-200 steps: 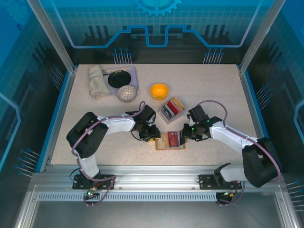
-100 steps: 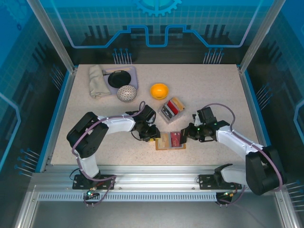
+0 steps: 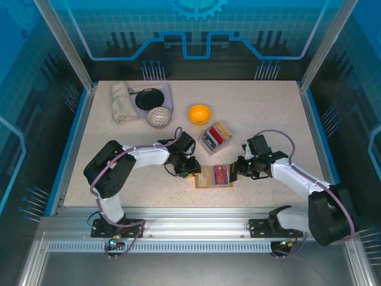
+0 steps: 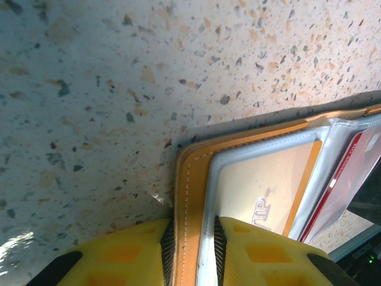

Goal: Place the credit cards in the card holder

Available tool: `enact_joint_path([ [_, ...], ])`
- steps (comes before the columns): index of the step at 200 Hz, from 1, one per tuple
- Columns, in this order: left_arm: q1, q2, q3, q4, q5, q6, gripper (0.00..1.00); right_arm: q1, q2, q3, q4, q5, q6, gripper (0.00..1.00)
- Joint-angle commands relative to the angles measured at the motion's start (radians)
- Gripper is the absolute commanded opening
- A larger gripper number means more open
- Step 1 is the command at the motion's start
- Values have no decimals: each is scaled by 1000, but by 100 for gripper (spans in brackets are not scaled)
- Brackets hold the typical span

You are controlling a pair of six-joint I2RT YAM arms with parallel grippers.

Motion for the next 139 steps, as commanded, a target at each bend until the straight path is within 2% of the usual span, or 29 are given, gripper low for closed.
enact_joint_path([
  [1,-22,47,-3,22,33,9,28,8,14,-7,38,-34,-3,7],
  [67,-22,49,-2,25,35,7,27,6,24,-14,86,-86,24,7],
  [139,-23,38,-6,37,29,3,23,5,-30,17,140,-219,94,8],
])
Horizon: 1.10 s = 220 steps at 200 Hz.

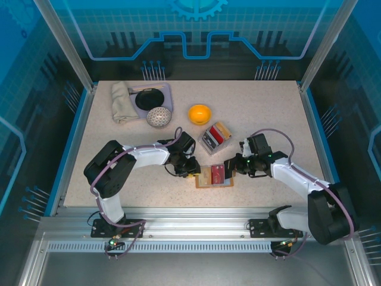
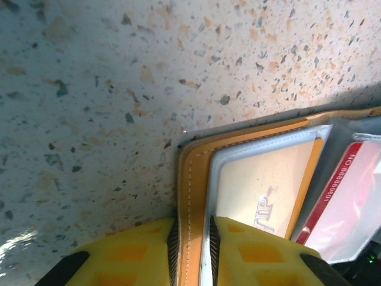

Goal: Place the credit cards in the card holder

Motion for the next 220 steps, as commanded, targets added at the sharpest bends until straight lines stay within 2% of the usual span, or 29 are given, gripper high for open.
enact_joint_path([
  [1,-22,36,-7,35,29,3,23,6,-28,20,49,-88,43,8],
  [49,-24,16,-11,53,18,-10,21,56,-8,31,119,-120,102,9],
  [83,-25,-35,-34,56,-22,-24,21,106,80,63,130,-106,100,9],
  [114,-23,-112,-85,51,-101,-53,25,91,89,52,123,-82,90,8],
  [129,-24,-142,-107,59,-123,-63,31,71,80,37,119,-82,77,8],
  [182,-25,-111,-98,160,-23,-41,43,11,94,-28,162,-151,-20,8],
  [200,-29,-84,-82,152,-9,-37,45,12,112,-47,231,-206,-24,8],
  [220,-30,-57,-76,152,7,-43,45,20,129,-60,273,-210,-43,9],
])
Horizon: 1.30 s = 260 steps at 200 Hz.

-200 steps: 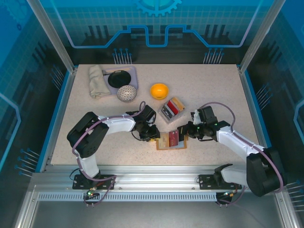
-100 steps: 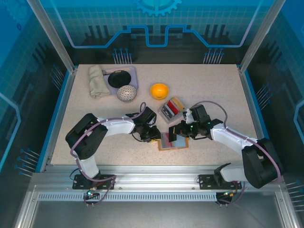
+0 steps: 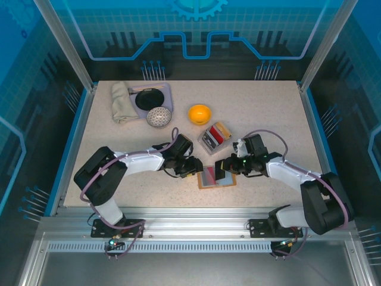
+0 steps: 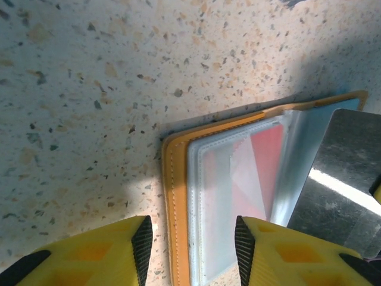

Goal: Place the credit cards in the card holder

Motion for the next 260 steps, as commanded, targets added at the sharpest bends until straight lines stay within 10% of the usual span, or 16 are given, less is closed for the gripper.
enact_joint_path([
  [1,-10,44,25,7,47,9,45,-1,25,-23,88,-55,-48,8],
  [260,-17,82,33,-11,42,-25,25,135,241,-47,289,-16,78,15],
])
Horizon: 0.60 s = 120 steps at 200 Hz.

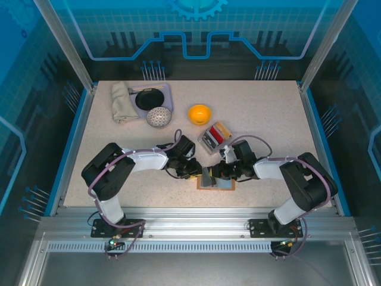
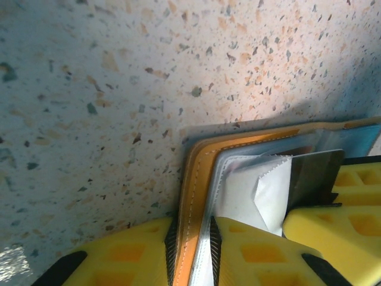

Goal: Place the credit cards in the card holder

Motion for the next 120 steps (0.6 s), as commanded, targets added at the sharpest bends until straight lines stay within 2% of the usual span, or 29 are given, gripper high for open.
enact_joint_path([
  [1,-14,14,10,-13,5,-17,26,18,12,3,-23,65,57,15],
  [36,-14,6,1,-14,1,-21,25,17,-62,28,-169,115,32,31],
  [120,-15,-6,-6,-6,17,-20,25,14,-142,48,-389,169,-20,43],
])
